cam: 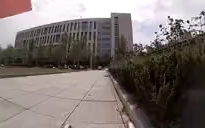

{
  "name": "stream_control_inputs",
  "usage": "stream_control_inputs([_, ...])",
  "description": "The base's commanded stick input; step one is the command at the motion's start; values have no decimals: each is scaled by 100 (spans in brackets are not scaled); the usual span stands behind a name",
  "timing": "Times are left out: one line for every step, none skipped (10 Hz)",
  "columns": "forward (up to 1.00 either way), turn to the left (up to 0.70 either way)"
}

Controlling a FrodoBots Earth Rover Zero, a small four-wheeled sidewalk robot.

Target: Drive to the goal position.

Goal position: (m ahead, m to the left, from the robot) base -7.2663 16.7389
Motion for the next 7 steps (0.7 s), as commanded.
stream_control_inputs([3,45])
stream_control_inputs([3,45])
stream_control_inputs([3,45])
stream_control_inputs([3,45])
stream_control_inputs([3,45])
stream_control_inputs([3,45])
stream_control_inputs([3,45])
